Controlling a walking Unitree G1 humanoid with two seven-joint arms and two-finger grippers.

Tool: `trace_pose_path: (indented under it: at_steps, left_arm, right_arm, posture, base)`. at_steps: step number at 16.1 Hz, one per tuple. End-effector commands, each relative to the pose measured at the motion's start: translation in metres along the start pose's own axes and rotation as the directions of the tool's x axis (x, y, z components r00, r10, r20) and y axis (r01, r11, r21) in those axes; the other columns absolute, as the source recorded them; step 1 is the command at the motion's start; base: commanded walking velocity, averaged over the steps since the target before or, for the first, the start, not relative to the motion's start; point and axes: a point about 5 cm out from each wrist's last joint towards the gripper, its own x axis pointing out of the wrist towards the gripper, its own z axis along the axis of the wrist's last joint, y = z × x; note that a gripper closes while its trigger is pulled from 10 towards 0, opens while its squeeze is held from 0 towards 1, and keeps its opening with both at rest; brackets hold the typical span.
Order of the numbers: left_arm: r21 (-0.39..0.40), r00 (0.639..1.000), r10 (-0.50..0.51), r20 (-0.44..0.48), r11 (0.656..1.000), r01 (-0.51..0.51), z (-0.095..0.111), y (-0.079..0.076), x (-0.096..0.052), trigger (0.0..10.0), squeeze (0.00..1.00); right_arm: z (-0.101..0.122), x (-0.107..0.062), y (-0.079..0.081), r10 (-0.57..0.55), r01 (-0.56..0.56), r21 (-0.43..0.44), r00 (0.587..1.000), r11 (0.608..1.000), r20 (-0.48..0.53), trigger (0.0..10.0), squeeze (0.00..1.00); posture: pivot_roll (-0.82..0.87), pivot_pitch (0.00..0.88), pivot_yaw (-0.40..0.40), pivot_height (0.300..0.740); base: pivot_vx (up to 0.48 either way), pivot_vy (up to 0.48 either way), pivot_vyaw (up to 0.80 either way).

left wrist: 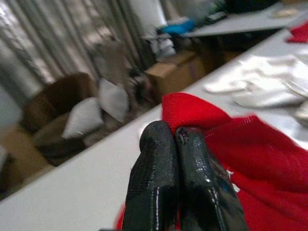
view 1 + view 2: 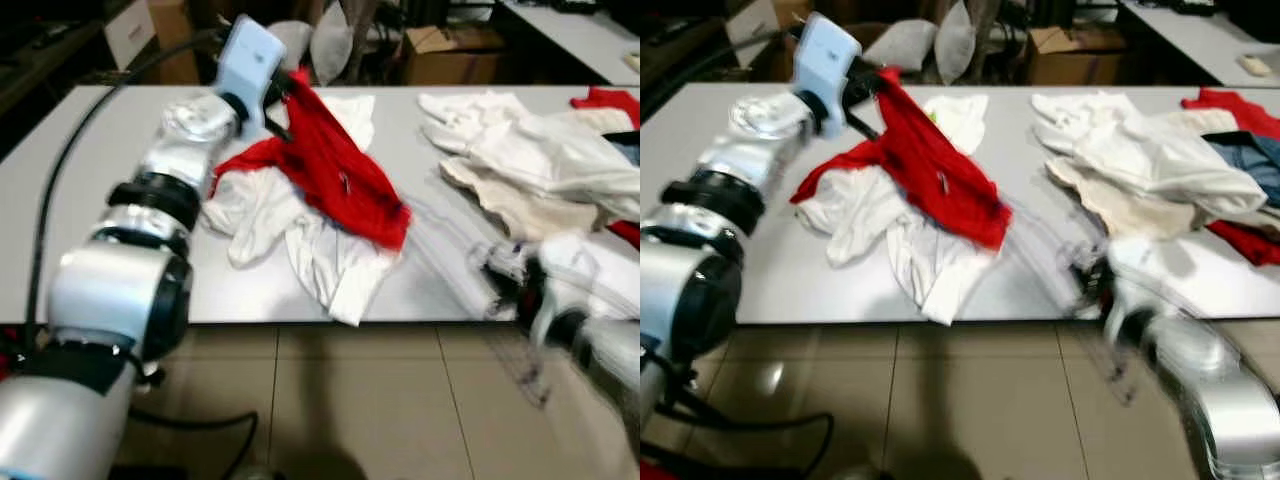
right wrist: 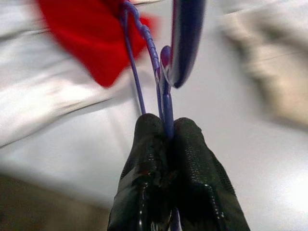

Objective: Hang hanger

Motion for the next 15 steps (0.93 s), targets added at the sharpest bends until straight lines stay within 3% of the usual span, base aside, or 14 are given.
trace_pose_path:
  at_steps: [1, 2, 3, 5, 6, 8, 9, 11, 12, 15]
  left_arm:
    - [0.020, 0.980, 0.101, 0.173, 0.994, -0.106, 0.047, 0.027, -0.005, 0.0, 0.00]
    - [0.005, 0.957, 0.138, 0.255, 0.990, -0.144, 0.064, 0.040, -0.011, 0.0, 0.00]
    - [-0.010, 0.943, 0.153, 0.296, 0.987, -0.158, 0.073, 0.048, -0.016, 0.0, 0.00]
    - [-0.029, 0.938, 0.143, 0.315, 0.990, -0.141, 0.073, 0.054, -0.023, 0.0, 0.00]
    - [-0.034, 0.957, 0.100, 0.271, 0.995, -0.095, 0.052, 0.045, -0.025, 0.0, 0.00]
    - [-0.102, 0.998, -0.014, 0.058, 0.995, 0.020, -0.030, -0.010, -0.032, 0.0, 0.00]
    - [-0.097, 0.998, -0.037, -0.055, 0.995, 0.032, -0.064, -0.033, -0.044, 0.0, 0.00]
    - [-0.086, 0.982, -0.023, -0.189, 0.996, 0.006, -0.102, -0.053, -0.063, 0.0, 0.00]
    - [-0.043, 0.949, 0.020, -0.315, 0.998, -0.036, -0.129, -0.058, -0.082, 0.0, 0.00]
    - [-0.049, 0.916, 0.095, -0.389, 0.991, -0.124, -0.130, -0.044, -0.099, 0.0, 0.00]
  right_arm:
    - [0.019, -0.004, -0.040, -0.267, 0.270, -0.044, 0.961, 0.962, 0.070, 10.0, 0.00]
    - [0.051, -0.007, -0.053, -0.354, 0.360, 0.018, 0.907, 0.933, 0.230, 10.0, 0.00]
    - [0.066, -0.009, -0.055, -0.358, 0.359, 0.055, 0.883, 0.932, 0.304, 10.0, 0.00]
    - [0.065, -0.008, -0.045, -0.294, 0.294, 0.050, 0.902, 0.955, 0.316, 10.0, 0.00]
    - [0.048, -0.004, -0.031, -0.240, 0.241, 0.028, 0.936, 0.970, 0.258, 10.0, 0.00]
    - [0.022, -0.004, -0.004, -0.165, 0.159, 0.047, 0.969, 0.986, 0.183, 10.0, 0.00]
    - [0.018, -0.005, 0.005, -0.122, 0.113, 0.062, 0.976, 0.992, 0.180, 10.0, 0.00]
    - [0.016, -0.007, 0.013, -0.073, 0.065, 0.050, 0.981, 0.997, 0.180, 10.0, 0.00]
    - [0.013, -0.010, 0.021, 0.015, -0.019, 0.020, 0.983, 1.000, 0.183, 10.0, 0.00]
    - [0.011, -0.011, 0.026, 0.071, -0.072, 0.000, 0.981, 0.997, 0.182, 10.0, 0.00]
  posture:
    - [-0.04, 0.000, 0.012, 0.740]
    - [-0.03, 0.000, 0.002, 0.740]
    - [-0.03, 0.000, -0.001, 0.740]
    - [-0.03, 0.000, -0.001, 0.740]
    - [-0.02, 0.000, -0.004, 0.740]
    - [-0.02, 0.000, 0.004, 0.740]
    - [-0.03, 0.000, 0.012, 0.740]
    - [-0.03, 0.000, 0.016, 0.740]
    - [-0.03, 0.000, 0.010, 0.740]
    - [-0.02, 0.000, 0.000, 0.740]
  base:
    - [0.000, 0.000, 0.00]
    - [0.000, 0.000, 0.00]
    - [0.000, 0.000, 0.00]
    - [0.000, 0.000, 0.00]
    - [0.000, 0.000, 0.00]
    - [0.000, 0.000, 0.00]
    - [0.000, 0.000, 0.00]
    - [0.000, 0.000, 0.00]
    - [0.000, 0.000, 0.00]
    - [0.000, 0.000, 0.00]
